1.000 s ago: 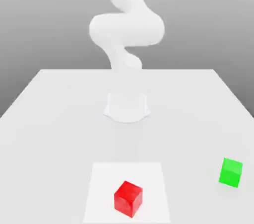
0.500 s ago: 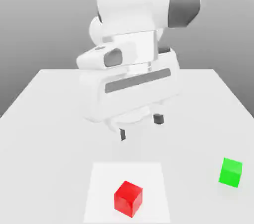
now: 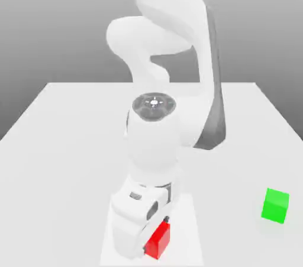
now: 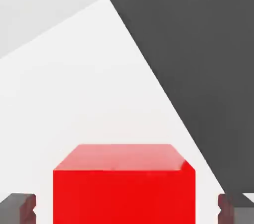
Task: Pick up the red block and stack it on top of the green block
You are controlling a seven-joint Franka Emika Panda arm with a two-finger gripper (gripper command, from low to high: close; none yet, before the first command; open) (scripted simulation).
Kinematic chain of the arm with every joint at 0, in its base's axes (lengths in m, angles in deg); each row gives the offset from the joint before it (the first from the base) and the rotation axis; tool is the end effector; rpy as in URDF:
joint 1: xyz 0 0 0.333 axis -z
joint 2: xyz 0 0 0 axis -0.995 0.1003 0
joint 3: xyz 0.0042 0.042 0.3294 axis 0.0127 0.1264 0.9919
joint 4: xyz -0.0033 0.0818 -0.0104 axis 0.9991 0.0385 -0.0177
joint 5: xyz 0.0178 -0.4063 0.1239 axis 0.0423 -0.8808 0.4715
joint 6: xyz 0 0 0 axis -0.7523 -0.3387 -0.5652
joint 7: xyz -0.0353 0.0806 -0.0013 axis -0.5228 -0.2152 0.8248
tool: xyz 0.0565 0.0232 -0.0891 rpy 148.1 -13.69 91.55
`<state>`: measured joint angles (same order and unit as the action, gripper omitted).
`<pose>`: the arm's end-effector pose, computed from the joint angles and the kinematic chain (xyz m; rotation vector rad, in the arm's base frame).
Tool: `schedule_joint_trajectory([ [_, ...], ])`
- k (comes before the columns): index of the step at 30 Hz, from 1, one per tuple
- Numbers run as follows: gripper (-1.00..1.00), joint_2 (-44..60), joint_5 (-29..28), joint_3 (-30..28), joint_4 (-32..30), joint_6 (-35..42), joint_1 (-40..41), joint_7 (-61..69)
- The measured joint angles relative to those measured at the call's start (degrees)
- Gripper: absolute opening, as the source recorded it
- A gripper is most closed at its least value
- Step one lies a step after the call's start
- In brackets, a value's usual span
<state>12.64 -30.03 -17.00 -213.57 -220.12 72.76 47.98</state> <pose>0.4697 0.0037 0.1311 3.1171 0.3875 0.0002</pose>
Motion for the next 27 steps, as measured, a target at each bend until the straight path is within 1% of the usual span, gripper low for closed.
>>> schedule_joint_trajectory([
  [4,-1.00,0.0,-0.1,0.0,0.0,0.1,0.0,0.0],
  [9,-1.00,-9.0,-5.4,-2.7,-1.5,7.4,-1.7,-4.0],
  [10,-1.00,-10.3,-6.0,-2.0,-1.7,8.5,-3.1,-5.2],
  [15,-1.00,-13.4,-8.5,5.1,-2.1,11.3,-11.8,-12.1],
  [18,-1.00,-15.5,-10.2,10.0,-2.3,13.0,-20.1,-17.0],
  [19,-1.00,-15.1,-10.9,11.5,-2.0,12.8,-23.1,-19.0],
  [23,-1.00,-8.4,-12.4,12.0,-1.4,6.7,-24.5,-21.4],
  [24,1.00,-6.8,-12.7,11.8,-1.3,5.2,-24.7,-21.7],
  [27,1.00,-6.8,-12.7,11.8,-1.3,5.2,-24.7,-21.7],
])
